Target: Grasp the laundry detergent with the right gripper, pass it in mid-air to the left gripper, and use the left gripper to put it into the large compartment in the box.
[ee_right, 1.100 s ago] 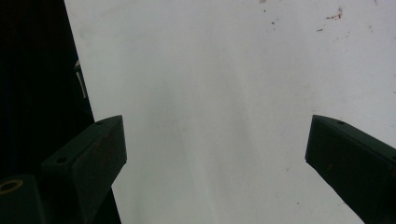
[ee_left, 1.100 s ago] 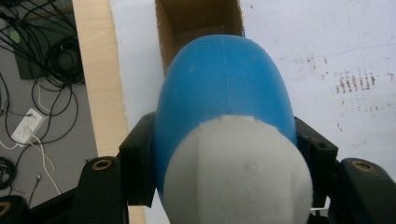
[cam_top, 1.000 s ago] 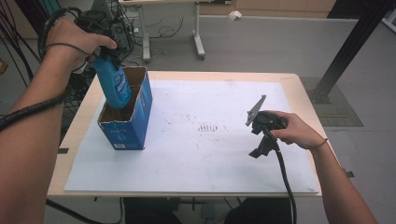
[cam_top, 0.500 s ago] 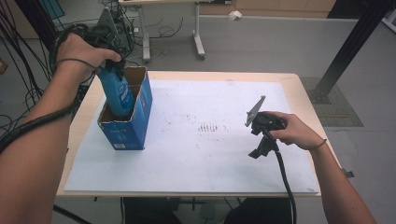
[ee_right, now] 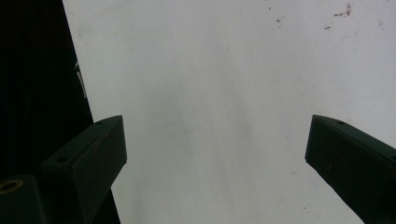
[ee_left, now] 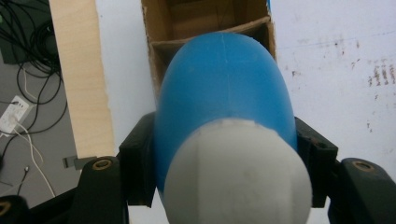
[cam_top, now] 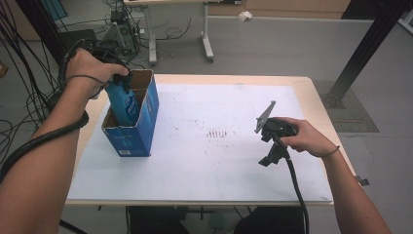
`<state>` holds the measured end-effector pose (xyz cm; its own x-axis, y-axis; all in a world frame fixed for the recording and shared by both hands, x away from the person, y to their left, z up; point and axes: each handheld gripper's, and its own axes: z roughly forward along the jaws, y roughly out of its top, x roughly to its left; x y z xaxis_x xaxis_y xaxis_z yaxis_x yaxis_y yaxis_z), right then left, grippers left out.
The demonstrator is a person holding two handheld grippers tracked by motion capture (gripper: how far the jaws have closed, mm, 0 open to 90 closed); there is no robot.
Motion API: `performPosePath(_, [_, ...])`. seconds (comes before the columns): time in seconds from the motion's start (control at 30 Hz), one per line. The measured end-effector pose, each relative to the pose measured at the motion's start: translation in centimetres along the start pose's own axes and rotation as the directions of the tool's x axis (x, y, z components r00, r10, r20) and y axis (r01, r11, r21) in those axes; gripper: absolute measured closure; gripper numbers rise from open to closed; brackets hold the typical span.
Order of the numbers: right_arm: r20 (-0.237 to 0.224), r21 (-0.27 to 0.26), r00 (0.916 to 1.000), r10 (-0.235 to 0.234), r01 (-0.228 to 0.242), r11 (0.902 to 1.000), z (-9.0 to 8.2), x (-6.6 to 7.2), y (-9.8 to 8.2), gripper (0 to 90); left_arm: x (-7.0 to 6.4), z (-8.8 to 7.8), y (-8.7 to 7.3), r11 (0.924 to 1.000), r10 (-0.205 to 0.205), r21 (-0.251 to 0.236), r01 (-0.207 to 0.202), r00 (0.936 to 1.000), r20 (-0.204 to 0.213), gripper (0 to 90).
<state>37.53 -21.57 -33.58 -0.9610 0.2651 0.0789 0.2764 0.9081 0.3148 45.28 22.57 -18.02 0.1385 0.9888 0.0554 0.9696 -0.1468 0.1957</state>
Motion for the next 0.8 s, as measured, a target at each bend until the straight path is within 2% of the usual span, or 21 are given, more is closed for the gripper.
performPosePath(0.8, [0.004,0.007,1.0,0.004,-0.004,1.0,0.2,0.0,0.0,5.0,-0.3,3.8,-0.8,0.9999,-0.007,0.012,0.007,1.0,0.001,37.8])
